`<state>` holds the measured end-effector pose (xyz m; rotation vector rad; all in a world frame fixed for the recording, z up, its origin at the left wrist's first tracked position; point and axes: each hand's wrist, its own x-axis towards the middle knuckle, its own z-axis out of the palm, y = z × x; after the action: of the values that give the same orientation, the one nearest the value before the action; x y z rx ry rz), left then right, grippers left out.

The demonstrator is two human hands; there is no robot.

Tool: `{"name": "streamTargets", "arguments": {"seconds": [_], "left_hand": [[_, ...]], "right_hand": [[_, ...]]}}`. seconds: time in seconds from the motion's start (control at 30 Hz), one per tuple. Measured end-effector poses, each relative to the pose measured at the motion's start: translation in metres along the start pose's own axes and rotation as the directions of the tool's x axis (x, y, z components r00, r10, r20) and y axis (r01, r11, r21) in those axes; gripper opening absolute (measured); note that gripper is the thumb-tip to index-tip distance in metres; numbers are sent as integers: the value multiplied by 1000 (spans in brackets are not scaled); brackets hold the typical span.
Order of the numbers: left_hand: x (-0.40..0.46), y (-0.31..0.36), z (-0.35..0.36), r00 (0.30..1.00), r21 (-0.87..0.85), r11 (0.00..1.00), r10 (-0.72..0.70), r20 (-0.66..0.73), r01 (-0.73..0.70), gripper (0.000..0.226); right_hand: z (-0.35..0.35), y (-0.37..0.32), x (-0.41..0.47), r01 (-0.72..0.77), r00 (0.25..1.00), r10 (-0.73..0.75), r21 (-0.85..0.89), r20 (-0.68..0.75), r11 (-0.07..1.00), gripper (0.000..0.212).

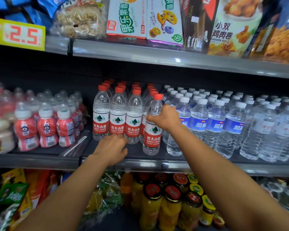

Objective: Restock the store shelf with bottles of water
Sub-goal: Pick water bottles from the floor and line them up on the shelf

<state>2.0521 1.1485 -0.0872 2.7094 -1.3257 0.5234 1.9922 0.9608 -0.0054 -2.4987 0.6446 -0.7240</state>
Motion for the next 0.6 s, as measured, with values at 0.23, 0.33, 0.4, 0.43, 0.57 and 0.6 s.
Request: {"name": "streamTargets", "arguments": {"seconds": [0.23,0.33,0.4,0.43,0.57,0.6], "left_hand": [[-6,5,-2,1000,3,1000,-7,13,7,35],[-13,7,-8,1000,0,1000,-12,15,12,35],[-19,6,-12,1000,0,1000,-21,16,21,35],[-23,7,-12,999,2,1000,-26,20,26,35],[-46,16,-9,999,30,999,-20,41,19,30],[-54,19,-7,998,30,999,-16,53,14,29]], "right_hand": [[-8,-3,-6,-4,1000,5,-27,26,1000,47],[-13,-3,-21,33,999,-36,-99,-30,995,46],[-9,-2,-40,68,990,-93,-210,-108,975,52],[-3,-1,-51,89,983,-129,-265,-134,960,54],[34,12,-103,309,926,-363,-353,-98,883,54],[44,15,-117,361,911,-406,-345,-66,866,53]]}}
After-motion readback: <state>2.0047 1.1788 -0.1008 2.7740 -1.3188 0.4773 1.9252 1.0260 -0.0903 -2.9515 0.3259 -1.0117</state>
